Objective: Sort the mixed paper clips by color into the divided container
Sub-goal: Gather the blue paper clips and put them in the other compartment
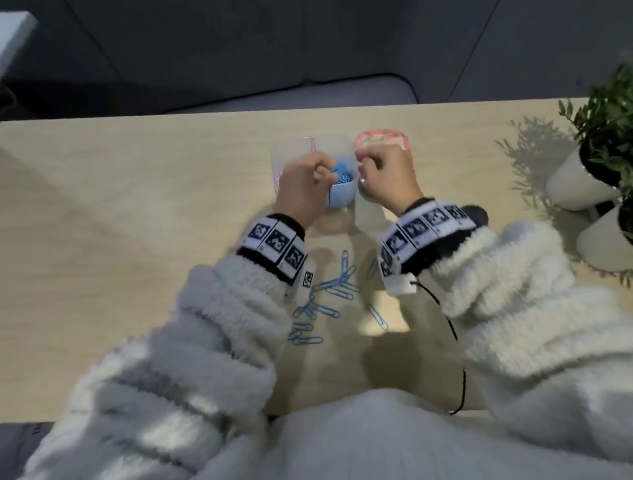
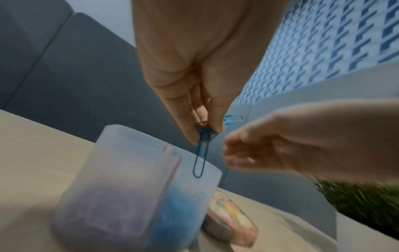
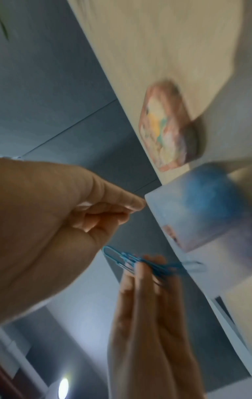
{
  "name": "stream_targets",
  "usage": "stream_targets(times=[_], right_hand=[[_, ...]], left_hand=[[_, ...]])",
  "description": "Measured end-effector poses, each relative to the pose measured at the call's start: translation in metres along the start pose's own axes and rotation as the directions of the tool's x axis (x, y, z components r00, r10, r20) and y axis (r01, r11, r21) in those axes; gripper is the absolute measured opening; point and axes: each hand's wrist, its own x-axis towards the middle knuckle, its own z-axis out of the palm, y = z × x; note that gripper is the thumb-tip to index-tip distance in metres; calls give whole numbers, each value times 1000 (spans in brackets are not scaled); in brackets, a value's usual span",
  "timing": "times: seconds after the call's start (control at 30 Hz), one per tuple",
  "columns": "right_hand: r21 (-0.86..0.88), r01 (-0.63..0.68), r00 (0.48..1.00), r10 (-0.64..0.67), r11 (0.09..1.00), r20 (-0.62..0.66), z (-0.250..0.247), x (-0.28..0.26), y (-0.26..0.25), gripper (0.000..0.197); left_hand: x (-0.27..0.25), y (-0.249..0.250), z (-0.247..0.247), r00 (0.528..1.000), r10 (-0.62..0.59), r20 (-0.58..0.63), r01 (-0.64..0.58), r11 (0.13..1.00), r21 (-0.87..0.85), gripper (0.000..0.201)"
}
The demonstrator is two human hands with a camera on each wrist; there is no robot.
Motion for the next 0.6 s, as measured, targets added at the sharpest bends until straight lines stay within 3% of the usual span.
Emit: stream_targets(times=[0.1,0.2,0.33,0.47,0.53,0.6], right_hand=[[52,-26,999,28,998,-26,-6,-46,33,23],[12,-72,994,71,997,87,-12,-88,62,18],[-111,-51,979,72,992,189,-16,-120,87,18],[-198,21,962,34,980,271,-15,-130,92,11],[-226,60,944,18,972,330,-15,-132,88,28],[-306,94,897,53,947,438,-16,-134,85,70]], left_hand=[[31,6,4,997,-74,-36,72,997,-39,13],[48,2,12,993,-50,105,26,974,224,18],[53,-2,21,970,-30,240,-97,862,497,26],[49,-3,27,966,-31,256,-101,869,485,22],[40,-4,27,963,57,264,-163,903,398,27],[24,-3,22,948,220,230,-285,910,300,23]])
